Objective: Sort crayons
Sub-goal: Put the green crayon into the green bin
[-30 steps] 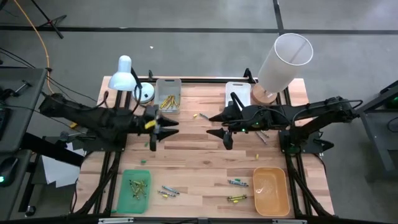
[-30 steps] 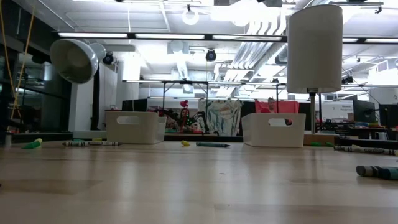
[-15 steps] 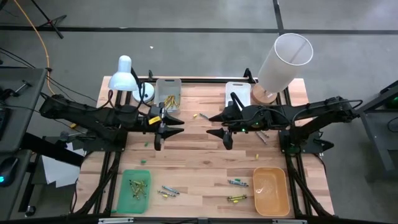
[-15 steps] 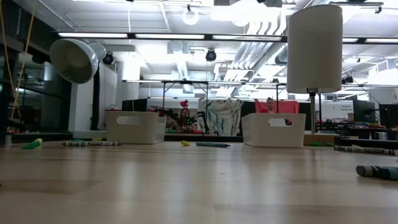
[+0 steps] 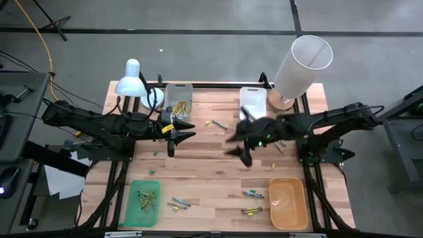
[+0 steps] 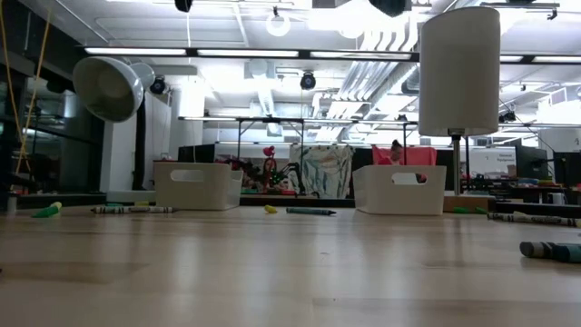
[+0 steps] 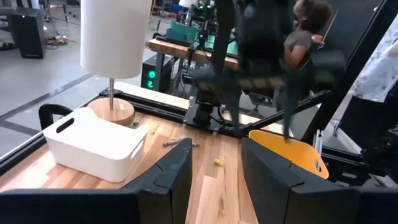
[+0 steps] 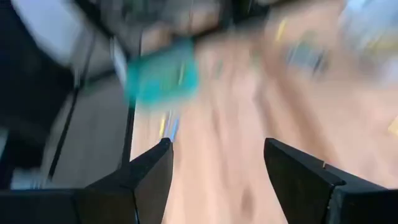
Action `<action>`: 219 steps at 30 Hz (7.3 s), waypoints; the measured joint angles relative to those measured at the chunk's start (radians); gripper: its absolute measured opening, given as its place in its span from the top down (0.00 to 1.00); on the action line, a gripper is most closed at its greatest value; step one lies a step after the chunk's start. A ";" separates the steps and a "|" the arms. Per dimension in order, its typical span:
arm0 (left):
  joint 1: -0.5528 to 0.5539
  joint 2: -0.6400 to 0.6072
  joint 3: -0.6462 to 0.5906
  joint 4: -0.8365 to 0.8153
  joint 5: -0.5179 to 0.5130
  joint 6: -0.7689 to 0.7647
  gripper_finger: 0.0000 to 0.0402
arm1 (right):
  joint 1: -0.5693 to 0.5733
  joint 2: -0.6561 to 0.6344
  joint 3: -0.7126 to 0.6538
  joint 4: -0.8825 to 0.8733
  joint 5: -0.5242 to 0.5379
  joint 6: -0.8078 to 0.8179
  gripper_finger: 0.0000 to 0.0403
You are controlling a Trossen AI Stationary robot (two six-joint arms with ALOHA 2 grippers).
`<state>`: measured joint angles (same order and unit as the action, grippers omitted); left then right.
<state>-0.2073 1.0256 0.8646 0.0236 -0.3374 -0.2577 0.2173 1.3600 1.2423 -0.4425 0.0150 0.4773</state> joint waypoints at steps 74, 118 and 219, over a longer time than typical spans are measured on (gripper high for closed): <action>0.000 -0.001 0.000 -0.057 -0.078 -0.001 0.68 | 0.496 0.583 0.000 -0.244 0.085 0.196 0.99; 0.000 -0.200 0.002 0.044 -0.051 0.019 0.68 | 0.304 0.274 0.022 -0.363 0.331 0.106 1.00; -0.007 -0.139 0.002 -0.096 -0.093 0.043 1.00 | -0.029 -0.037 0.026 0.288 0.463 -0.290 0.46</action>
<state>-0.2145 0.8865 0.8664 -0.0724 -0.4303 -0.2152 0.1883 1.3234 1.2678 -0.1542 0.4779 0.1873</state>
